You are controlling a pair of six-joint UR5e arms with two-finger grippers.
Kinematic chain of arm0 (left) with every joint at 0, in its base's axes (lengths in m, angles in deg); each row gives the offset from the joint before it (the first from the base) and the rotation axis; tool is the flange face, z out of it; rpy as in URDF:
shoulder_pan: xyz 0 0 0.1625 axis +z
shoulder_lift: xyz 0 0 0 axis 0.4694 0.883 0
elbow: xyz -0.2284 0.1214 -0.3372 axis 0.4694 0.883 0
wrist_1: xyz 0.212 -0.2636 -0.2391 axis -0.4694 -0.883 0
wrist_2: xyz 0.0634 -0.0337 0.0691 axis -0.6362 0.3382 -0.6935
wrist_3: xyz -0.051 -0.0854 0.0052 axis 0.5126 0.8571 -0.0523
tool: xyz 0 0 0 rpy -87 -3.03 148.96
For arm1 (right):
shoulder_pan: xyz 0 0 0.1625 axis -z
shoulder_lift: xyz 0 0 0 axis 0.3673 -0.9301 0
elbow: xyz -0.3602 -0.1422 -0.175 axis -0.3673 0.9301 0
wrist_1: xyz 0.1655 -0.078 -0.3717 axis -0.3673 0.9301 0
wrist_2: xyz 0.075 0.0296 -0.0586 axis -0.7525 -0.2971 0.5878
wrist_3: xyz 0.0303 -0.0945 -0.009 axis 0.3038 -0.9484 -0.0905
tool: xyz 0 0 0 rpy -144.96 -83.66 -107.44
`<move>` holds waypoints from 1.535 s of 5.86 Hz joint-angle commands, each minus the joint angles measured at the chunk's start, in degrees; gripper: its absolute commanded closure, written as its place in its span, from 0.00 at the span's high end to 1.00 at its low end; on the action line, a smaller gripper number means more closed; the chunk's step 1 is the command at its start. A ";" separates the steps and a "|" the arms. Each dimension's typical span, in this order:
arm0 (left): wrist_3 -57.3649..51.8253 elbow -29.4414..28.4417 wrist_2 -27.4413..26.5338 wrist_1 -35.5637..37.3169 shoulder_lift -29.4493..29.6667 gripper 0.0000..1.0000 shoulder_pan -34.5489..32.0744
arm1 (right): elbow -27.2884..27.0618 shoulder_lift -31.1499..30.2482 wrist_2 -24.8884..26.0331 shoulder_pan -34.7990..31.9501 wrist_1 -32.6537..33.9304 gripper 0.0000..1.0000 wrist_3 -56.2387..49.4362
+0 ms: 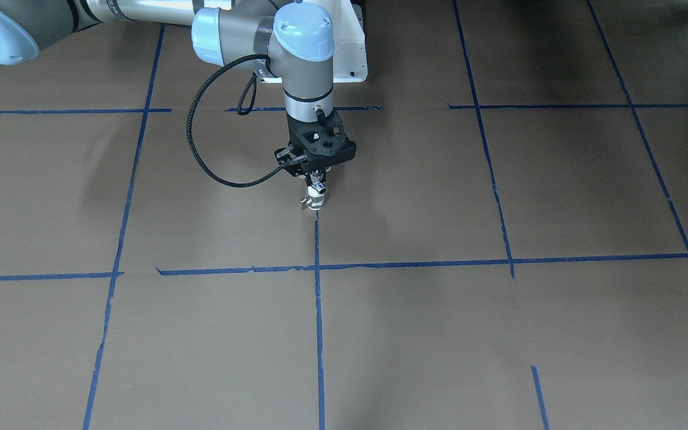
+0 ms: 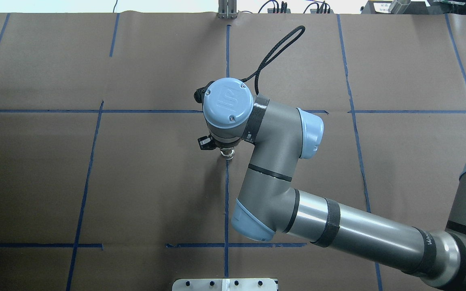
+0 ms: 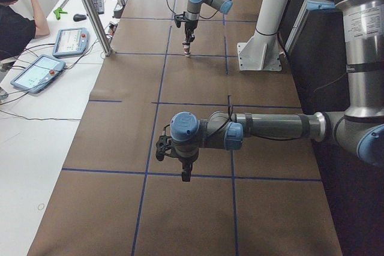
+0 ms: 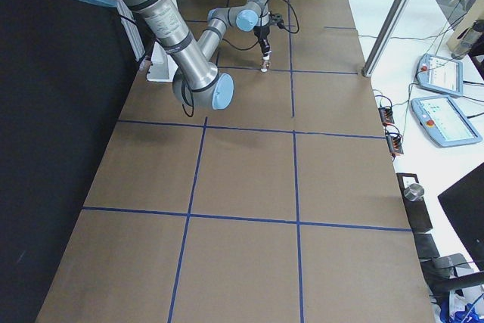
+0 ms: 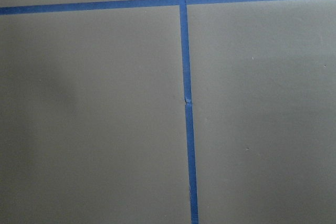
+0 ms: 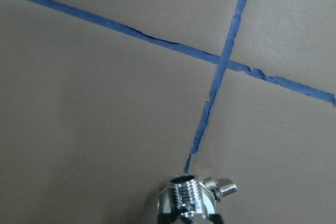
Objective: Assemble PPR valve and pipe with both arms
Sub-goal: 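Lower the chrome valve onto the pipe piece top with the right gripper, then open the right gripper and withdraw it away from the assembly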
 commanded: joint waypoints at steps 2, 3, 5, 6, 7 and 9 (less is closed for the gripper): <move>0.09 0.09 -0.02 0.00 0.00 1.00 0.03 | -0.53 -0.66 -0.02 -0.08 -0.19 0.99 -0.32; 0.00 0.00 -0.02 0.00 0.09 1.00 0.03 | -1.31 -0.66 -0.19 -0.08 -0.19 0.99 -0.32; 0.00 0.09 -0.02 0.00 0.09 1.00 0.03 | -2.81 -0.66 -0.54 -0.35 -0.10 0.99 -0.41; 0.00 0.09 -0.02 0.00 0.09 1.00 0.03 | -2.99 -0.32 -4.98 -3.31 -0.01 1.00 -0.58; -0.17 0.00 -0.02 0.00 0.09 1.00 0.03 | -2.82 -0.66 -14.77 -8.64 0.16 1.00 -2.67; -0.70 -0.18 -0.11 0.00 0.00 1.00 0.03 | -3.59 -6.42 -25.48 -18.07 0.43 1.00 -9.68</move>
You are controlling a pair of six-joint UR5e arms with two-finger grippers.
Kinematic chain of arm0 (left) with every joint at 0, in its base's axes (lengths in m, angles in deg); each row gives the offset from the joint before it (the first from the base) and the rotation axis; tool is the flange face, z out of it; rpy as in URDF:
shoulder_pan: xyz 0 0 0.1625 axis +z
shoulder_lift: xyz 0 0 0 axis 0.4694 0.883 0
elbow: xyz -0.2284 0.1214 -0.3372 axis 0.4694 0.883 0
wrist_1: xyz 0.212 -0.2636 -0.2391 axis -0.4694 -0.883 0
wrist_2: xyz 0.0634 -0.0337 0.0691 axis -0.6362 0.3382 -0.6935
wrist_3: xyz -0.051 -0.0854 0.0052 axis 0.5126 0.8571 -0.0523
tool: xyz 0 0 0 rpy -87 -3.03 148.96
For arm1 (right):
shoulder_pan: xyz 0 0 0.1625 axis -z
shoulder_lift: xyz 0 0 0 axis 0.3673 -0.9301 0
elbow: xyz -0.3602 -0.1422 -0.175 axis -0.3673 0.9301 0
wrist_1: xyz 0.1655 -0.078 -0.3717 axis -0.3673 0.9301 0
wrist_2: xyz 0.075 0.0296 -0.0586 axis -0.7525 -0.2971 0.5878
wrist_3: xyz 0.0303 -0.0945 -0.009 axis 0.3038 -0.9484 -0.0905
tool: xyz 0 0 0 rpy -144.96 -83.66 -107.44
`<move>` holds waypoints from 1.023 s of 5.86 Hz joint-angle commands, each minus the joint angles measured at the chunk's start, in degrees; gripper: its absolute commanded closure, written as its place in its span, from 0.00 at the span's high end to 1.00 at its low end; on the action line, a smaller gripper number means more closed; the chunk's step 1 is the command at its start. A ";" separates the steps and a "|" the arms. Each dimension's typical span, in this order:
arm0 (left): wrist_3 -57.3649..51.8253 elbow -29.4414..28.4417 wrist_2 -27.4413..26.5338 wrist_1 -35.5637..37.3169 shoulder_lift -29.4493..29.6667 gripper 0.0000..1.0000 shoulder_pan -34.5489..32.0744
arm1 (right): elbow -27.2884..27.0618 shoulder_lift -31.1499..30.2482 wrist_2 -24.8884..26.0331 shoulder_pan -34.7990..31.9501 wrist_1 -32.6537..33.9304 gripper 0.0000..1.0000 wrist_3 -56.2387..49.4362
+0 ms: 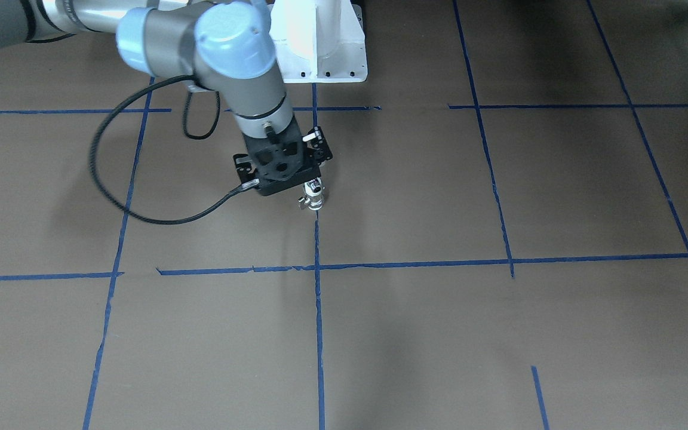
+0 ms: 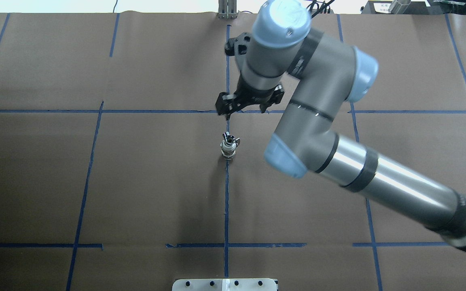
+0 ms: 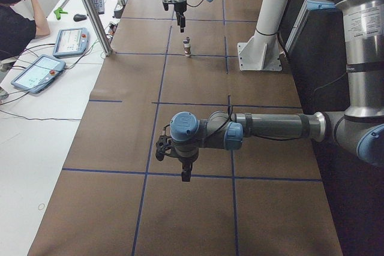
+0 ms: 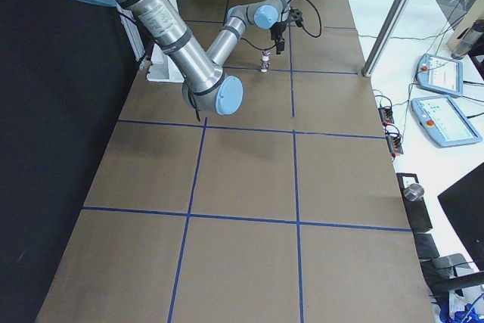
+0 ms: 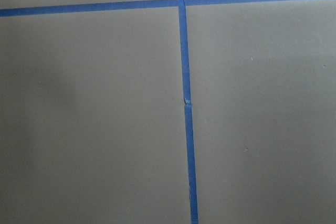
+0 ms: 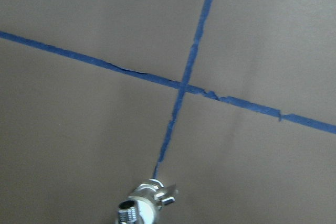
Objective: Assemble PPR valve and pipe with both arms
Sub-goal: 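Open the right gripper and withdraw it away from the assembly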
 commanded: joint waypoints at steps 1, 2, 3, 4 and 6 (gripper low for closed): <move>-0.21 -0.05 -0.19 0.00 -0.06 1.00 0.00 | -3.81 -9.52 -4.13 -7.56 0.07 1.00 -11.86; -0.12 -0.14 -0.28 0.17 -0.06 1.00 0.00 | -6.19 -15.58 -5.26 -11.77 0.16 1.00 -21.42; -0.12 -0.40 -0.37 0.26 -0.15 1.00 0.09 | -6.39 -19.99 -8.41 -17.38 0.33 1.00 -30.74; -0.21 -0.92 -0.98 0.18 -0.07 1.00 0.09 | -7.87 -26.82 -9.14 -21.26 0.51 1.00 -41.80; -0.47 -0.58 -1.78 0.61 -0.67 1.00 0.09 | -8.07 -40.18 -12.10 -31.80 -0.01 1.00 -62.91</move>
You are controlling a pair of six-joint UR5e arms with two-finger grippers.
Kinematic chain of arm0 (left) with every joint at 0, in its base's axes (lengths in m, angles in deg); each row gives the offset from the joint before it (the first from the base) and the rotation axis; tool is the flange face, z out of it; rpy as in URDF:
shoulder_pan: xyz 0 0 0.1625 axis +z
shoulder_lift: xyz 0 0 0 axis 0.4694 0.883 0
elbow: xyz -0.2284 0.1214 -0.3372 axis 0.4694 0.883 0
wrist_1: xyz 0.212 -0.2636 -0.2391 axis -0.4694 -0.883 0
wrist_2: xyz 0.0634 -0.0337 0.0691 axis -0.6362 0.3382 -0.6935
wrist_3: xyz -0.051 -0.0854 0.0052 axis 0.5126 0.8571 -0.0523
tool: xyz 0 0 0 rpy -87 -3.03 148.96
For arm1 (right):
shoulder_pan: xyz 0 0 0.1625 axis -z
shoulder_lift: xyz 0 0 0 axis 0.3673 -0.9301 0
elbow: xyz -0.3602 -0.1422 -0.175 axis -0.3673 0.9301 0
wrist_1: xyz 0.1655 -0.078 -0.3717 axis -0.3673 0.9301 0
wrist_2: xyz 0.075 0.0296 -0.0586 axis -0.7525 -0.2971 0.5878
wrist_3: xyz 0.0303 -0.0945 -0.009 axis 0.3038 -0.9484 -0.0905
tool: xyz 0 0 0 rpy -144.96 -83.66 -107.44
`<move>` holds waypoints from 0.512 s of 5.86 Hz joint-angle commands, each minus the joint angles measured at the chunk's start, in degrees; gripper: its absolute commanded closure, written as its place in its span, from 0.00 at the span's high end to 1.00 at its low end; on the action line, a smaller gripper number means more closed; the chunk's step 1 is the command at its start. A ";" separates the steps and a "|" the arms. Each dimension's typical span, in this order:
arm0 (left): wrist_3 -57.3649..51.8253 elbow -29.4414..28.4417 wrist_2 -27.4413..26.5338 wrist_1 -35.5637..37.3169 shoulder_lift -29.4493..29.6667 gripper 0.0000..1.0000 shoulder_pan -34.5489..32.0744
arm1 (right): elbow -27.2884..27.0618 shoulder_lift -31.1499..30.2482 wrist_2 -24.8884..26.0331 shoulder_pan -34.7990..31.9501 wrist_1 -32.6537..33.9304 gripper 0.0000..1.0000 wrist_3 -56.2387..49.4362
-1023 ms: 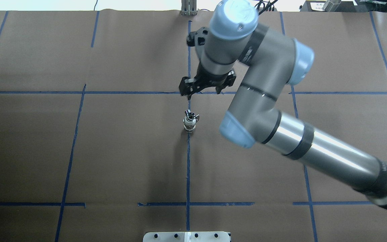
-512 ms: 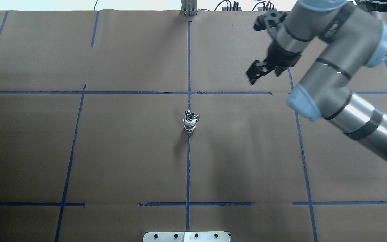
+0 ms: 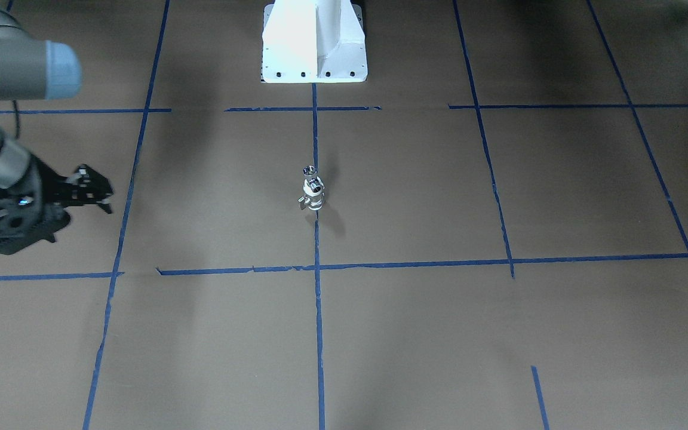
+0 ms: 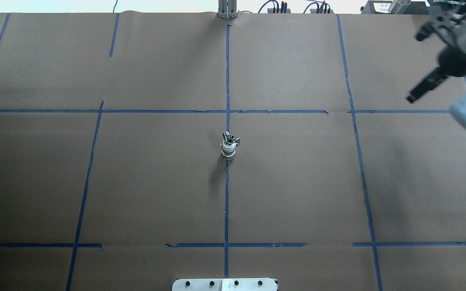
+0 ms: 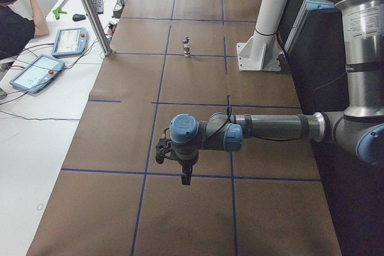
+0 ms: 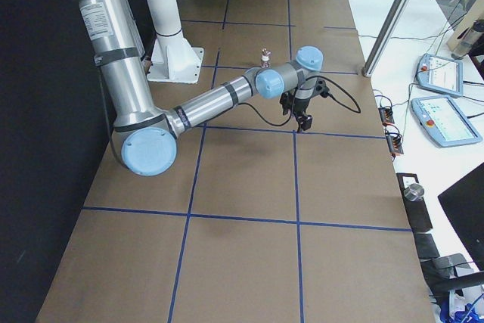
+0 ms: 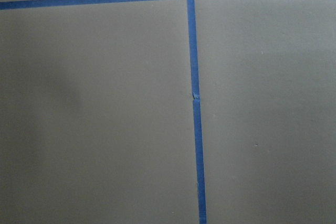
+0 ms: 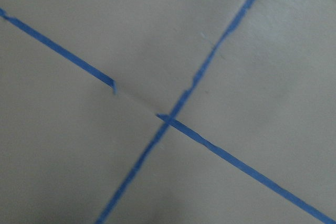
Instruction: Assemble PPR valve and pipe with both arms
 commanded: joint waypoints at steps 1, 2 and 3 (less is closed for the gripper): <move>-0.03 -0.04 -0.36 0.38 -0.67 1.00 -0.09 | -0.19 -12.47 -2.97 -10.72 -0.53 1.00 -14.50; -0.03 -0.04 -0.45 0.38 -0.68 1.00 -0.09 | 0.07 -18.79 -2.55 -15.22 -0.62 0.99 -13.94; -0.03 0.05 -0.53 0.38 -0.68 1.00 -0.09 | 0.42 -21.21 -2.45 -18.57 -0.45 0.99 -11.93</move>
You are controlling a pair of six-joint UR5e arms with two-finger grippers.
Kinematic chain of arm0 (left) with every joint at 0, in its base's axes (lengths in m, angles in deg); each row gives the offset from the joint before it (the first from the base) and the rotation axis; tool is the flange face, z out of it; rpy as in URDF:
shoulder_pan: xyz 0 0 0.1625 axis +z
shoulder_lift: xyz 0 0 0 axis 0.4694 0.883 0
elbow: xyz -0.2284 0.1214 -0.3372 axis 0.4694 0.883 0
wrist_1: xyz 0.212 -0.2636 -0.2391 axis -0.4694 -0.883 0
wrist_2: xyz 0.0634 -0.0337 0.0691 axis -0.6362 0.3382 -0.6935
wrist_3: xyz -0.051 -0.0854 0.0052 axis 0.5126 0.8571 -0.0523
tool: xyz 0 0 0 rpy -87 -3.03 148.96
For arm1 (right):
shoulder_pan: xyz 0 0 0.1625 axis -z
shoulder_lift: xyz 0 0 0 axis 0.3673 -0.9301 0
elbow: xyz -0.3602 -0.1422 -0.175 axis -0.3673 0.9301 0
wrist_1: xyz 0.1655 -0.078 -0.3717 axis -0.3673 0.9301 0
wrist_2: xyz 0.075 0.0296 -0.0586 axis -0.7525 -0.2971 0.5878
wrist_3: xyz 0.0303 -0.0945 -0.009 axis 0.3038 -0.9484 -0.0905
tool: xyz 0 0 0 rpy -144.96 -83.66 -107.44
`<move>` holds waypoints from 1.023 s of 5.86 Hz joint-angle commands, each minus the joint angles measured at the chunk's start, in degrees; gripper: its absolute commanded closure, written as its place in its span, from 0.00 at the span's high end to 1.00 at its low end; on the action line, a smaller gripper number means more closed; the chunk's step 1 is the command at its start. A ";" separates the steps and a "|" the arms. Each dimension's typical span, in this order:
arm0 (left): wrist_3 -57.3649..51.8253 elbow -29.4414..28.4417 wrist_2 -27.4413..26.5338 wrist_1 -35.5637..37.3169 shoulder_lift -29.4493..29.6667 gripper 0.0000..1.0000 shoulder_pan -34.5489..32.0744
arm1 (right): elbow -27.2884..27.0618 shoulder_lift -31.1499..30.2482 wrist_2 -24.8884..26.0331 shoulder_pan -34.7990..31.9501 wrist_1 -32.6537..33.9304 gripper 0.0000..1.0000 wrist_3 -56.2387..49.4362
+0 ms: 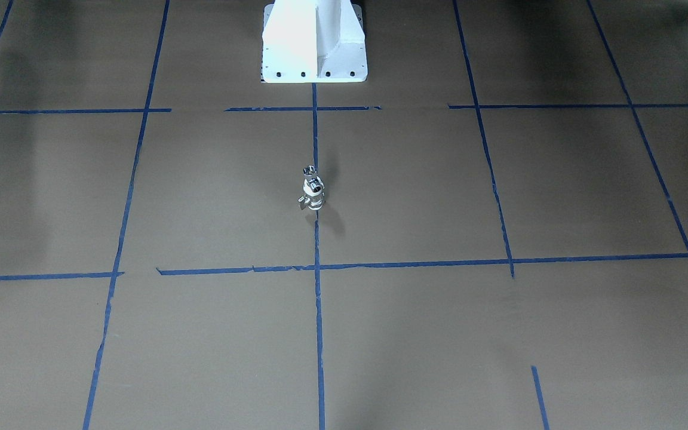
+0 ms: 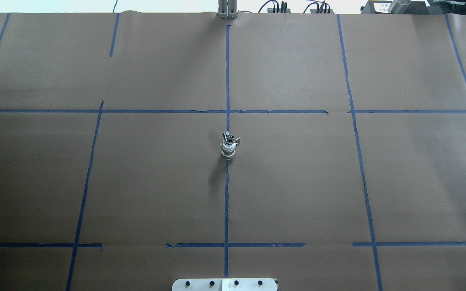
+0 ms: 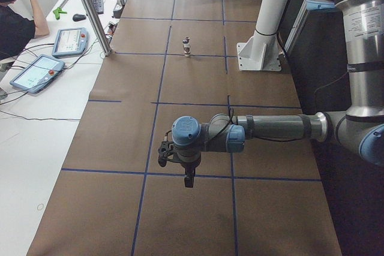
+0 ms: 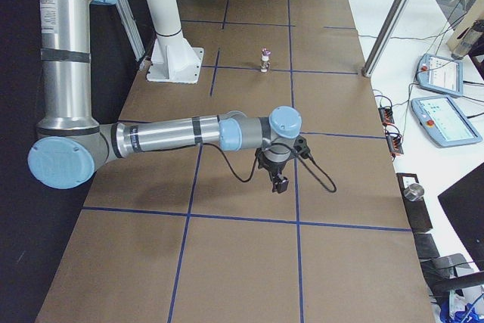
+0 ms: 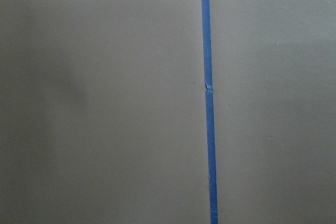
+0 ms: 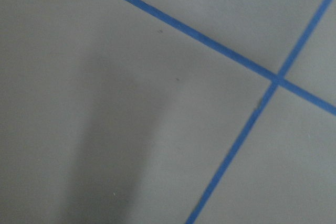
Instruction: Assemble PPR valve and pipe with both arms
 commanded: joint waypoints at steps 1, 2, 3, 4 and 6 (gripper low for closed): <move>0.00 0.15 -0.01 0.19 -0.12 1.00 -0.01 | 0.21 -4.82 -0.11 -3.97 0.00 1.00 2.97; 0.00 0.06 -0.01 0.10 -0.65 1.00 0.08 | 0.13 -4.83 -0.20 -3.97 0.00 1.00 2.99; 0.00 0.32 0.08 -0.07 -0.65 1.00 0.08 | 0.04 -4.91 -0.38 -3.97 -0.09 1.00 2.90; 0.00 0.24 0.08 -0.07 -0.74 1.00 0.08 | 0.04 -4.92 -0.38 -3.97 -0.09 1.00 2.90; 0.00 0.24 0.25 -0.25 -0.74 1.00 0.08 | 0.04 -4.92 -0.38 -3.97 -0.09 1.00 2.73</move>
